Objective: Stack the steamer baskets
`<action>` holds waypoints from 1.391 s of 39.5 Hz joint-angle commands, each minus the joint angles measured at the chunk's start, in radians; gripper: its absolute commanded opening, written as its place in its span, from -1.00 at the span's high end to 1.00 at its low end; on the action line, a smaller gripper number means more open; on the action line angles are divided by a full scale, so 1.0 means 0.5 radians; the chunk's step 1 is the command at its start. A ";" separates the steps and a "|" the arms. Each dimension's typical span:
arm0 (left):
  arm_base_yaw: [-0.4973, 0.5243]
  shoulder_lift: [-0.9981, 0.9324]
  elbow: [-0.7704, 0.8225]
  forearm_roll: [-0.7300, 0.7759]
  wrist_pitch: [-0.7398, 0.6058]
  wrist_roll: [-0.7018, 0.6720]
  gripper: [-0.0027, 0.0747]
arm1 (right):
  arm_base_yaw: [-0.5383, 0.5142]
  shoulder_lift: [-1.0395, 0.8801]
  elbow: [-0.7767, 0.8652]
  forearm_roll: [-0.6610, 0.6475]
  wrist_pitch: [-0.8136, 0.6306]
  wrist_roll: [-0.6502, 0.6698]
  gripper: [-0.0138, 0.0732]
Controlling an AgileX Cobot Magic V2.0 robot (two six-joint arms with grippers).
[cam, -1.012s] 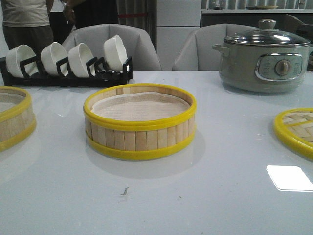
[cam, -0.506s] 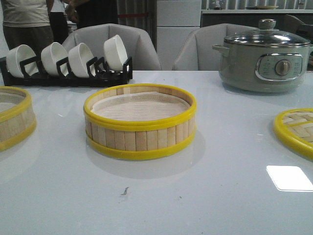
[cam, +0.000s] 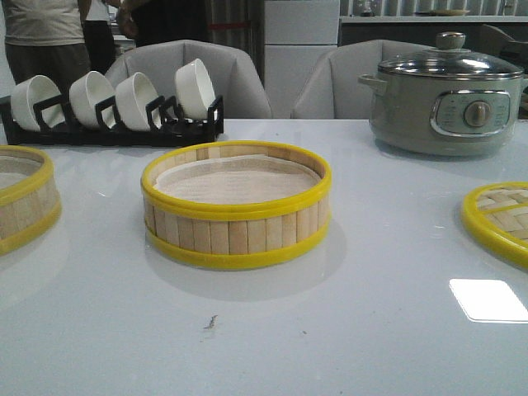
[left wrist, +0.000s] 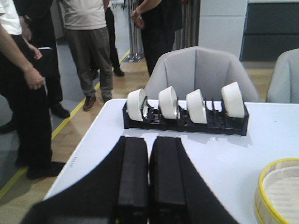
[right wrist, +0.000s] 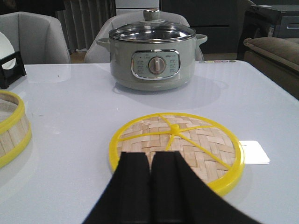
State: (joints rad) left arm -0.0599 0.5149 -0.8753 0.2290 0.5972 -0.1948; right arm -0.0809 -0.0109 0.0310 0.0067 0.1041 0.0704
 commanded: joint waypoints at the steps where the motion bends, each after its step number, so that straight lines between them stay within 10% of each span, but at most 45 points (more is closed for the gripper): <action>1: -0.034 0.277 -0.355 0.020 0.089 0.055 0.70 | -0.001 -0.040 -0.030 -0.013 -0.172 -0.004 0.52; 55: -0.226 0.755 -0.520 -0.004 -0.015 0.146 0.70 | -0.001 -0.040 -0.030 -0.013 -0.172 -0.004 0.52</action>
State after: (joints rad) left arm -0.1691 0.8997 -1.1096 0.2164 0.6768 -0.1249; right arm -0.0809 -0.0109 0.0310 0.0067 0.1041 0.0704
